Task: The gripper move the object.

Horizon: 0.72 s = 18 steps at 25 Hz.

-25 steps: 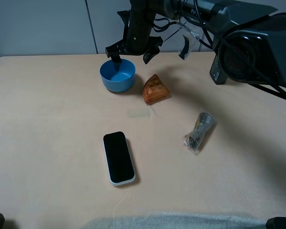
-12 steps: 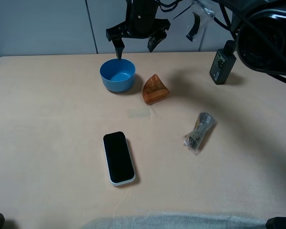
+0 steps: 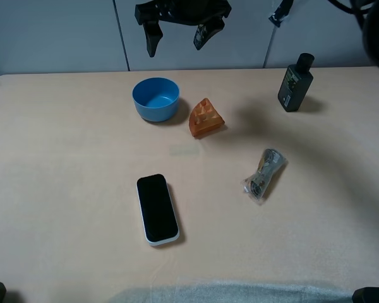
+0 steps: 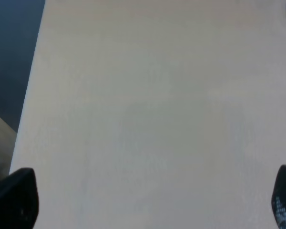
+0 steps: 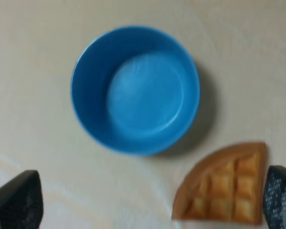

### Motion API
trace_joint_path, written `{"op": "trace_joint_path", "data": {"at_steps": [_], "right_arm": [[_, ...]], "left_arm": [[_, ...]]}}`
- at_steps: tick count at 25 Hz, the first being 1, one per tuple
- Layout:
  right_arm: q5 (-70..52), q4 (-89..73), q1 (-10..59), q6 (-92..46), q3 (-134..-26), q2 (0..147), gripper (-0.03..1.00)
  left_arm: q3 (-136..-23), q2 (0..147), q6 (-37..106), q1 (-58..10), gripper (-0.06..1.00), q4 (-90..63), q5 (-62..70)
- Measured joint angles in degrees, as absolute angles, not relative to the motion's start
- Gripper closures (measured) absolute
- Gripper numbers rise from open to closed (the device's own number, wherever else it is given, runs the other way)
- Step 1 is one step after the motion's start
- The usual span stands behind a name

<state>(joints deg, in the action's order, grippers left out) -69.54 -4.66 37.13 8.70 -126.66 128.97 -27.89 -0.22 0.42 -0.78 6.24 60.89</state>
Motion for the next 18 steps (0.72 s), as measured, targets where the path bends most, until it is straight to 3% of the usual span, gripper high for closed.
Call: {"op": "trace_joint_path", "data": {"at_steps": [18], "right_arm": [[-69.6,-2.6,37.1,2.9,-97.9,103.5,0.28]], "left_arm": [[-27.9,-0.2,0.4,-0.8,-0.03,6.2,60.9]]}}
